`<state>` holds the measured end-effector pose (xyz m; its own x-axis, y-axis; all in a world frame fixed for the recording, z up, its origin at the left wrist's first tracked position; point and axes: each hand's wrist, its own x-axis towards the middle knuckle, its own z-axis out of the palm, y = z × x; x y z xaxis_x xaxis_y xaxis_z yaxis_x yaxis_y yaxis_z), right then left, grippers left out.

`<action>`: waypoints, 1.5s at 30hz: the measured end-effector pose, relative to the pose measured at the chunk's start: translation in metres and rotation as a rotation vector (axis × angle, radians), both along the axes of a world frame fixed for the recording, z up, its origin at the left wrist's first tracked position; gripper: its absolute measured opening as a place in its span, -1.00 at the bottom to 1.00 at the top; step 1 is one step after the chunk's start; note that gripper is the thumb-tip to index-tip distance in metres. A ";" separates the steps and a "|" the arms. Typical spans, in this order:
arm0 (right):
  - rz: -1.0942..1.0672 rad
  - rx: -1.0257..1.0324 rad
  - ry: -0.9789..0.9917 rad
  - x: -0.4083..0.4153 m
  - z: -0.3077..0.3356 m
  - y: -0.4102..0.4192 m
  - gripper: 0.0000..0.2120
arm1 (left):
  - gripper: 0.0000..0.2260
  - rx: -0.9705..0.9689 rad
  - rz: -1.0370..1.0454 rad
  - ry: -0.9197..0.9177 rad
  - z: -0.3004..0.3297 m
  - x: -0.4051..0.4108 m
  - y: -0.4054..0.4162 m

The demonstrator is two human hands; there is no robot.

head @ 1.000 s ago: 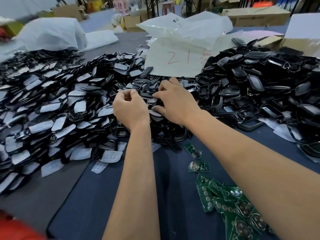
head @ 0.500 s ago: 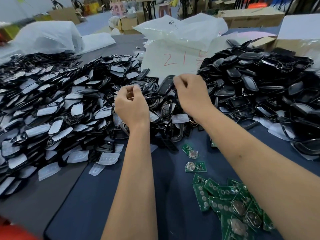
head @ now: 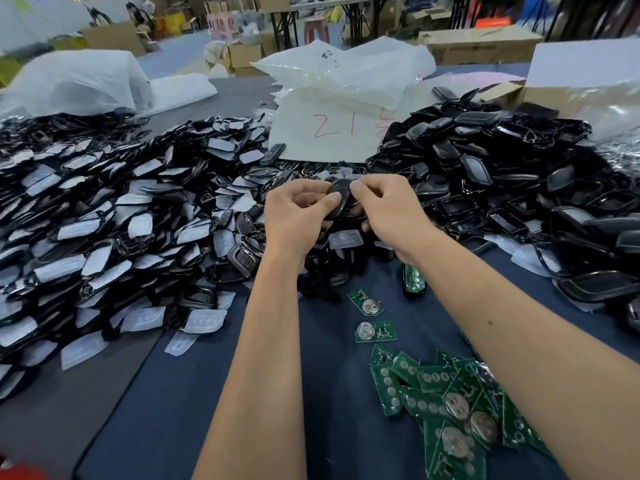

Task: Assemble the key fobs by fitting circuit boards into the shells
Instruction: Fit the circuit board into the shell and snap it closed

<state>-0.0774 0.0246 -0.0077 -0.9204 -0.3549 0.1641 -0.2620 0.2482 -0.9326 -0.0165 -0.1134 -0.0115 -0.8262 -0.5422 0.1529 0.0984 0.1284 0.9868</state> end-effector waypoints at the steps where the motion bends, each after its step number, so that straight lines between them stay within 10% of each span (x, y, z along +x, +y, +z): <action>1: -0.024 -0.030 -0.026 -0.001 0.000 0.000 -0.82 | -0.87 0.025 0.041 0.009 0.000 0.000 0.000; 10: -0.110 -0.163 -0.066 0.006 0.001 0.019 -0.88 | -0.85 -0.076 0.389 0.206 0.001 -0.001 -0.007; 21: -0.143 -0.235 -0.165 0.028 -0.008 0.058 -0.86 | -0.86 0.010 0.223 0.157 -0.006 -0.005 0.009; 31: -0.094 -0.499 -0.115 0.045 -0.023 0.119 -0.86 | -0.88 0.382 -0.530 0.004 -0.007 -0.002 0.104; 45: -0.134 -0.816 -0.359 0.041 -0.031 0.129 -0.83 | -0.95 0.071 -0.539 -0.054 -0.021 -0.007 0.103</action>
<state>-0.0360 0.1534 -0.0390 -0.9900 -0.1403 0.0126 0.0628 -0.5197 -0.8521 -0.0237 -0.0108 -0.0327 -0.9956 -0.0473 0.0812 0.0810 0.0061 0.9967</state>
